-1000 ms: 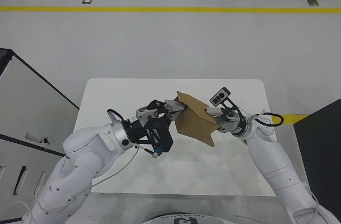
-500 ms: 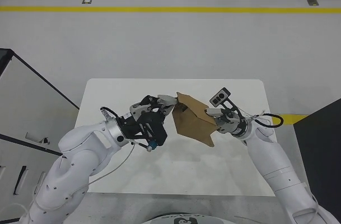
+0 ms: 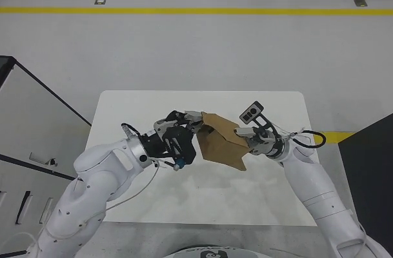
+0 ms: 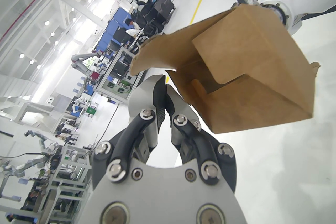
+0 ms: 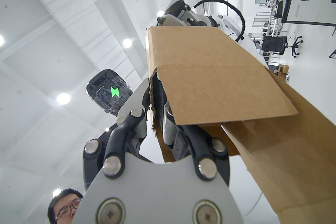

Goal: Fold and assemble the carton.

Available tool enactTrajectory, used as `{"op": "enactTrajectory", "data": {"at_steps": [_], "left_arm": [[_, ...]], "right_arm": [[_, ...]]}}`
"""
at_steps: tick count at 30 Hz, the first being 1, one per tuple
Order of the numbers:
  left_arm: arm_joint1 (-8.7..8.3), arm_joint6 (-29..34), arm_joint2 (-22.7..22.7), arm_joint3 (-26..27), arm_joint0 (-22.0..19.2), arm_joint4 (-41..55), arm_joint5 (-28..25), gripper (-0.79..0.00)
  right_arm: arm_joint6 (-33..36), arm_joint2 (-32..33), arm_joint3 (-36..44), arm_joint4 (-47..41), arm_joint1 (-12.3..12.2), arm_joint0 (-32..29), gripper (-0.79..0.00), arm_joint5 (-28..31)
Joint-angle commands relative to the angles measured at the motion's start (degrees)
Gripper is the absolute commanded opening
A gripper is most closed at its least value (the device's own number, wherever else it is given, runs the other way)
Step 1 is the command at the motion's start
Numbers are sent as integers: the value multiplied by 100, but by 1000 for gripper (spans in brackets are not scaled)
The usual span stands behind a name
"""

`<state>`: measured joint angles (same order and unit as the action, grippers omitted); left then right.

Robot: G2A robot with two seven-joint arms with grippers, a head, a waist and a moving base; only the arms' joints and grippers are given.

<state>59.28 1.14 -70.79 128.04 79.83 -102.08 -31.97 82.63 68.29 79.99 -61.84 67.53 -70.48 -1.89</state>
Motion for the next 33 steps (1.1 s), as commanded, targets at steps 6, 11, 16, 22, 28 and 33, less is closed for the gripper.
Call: {"op": "enactTrajectory", "data": {"at_steps": [6,11,16,22,28,33], "left_arm": [[-20,-288,28,55,-8,-131,-247,-785],[-31,-375,76,91,-3,-266,-352,-785],[-36,-419,127,108,-27,-390,-401,-785],[-37,-395,180,103,-52,-450,-440,-785],[-42,-395,103,97,-58,-432,-399,-785],[-47,-408,181,146,-47,-596,-429,-785]], "right_arm": [[-71,29,-8,-31,7,-12,-785,22],[-67,26,-3,-20,10,-13,-785,15],[-67,21,1,13,13,-6,-785,9],[-63,18,12,75,13,-1,-785,3],[-78,31,4,53,16,-17,-785,-10],[-99,32,-29,33,18,-19,-785,-56]]}}
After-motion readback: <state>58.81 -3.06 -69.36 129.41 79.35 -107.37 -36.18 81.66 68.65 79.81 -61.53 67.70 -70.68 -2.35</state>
